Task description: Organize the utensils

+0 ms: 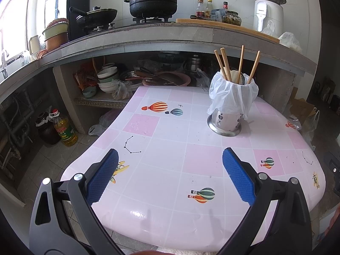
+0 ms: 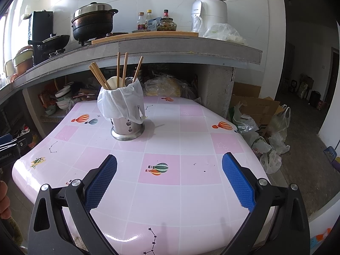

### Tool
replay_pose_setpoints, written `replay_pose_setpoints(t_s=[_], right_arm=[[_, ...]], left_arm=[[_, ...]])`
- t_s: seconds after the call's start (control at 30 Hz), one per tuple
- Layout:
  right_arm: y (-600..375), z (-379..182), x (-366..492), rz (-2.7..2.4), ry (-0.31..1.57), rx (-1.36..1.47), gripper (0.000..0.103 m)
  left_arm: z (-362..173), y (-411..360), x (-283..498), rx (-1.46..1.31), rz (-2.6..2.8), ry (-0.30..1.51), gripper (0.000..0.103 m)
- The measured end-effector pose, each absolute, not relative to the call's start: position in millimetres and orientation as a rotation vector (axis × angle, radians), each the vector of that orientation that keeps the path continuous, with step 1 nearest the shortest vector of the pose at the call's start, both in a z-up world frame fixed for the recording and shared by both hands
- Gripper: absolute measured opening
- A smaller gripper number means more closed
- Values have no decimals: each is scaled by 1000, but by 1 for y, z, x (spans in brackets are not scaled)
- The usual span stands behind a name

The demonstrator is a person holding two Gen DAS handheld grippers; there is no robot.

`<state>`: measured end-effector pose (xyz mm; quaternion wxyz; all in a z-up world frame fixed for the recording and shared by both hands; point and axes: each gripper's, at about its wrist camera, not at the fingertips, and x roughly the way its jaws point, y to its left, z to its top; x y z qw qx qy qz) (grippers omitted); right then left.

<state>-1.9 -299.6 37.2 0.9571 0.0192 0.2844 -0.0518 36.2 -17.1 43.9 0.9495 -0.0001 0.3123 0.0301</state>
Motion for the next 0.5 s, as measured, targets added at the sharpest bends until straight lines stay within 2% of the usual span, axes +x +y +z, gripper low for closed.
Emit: replay_pose_setpoints(t_s=[0.5], right_arm=[[-300,37,-2,-105,578,38,96]], left_arm=[[44,-17,37,-2,63,636,95]])
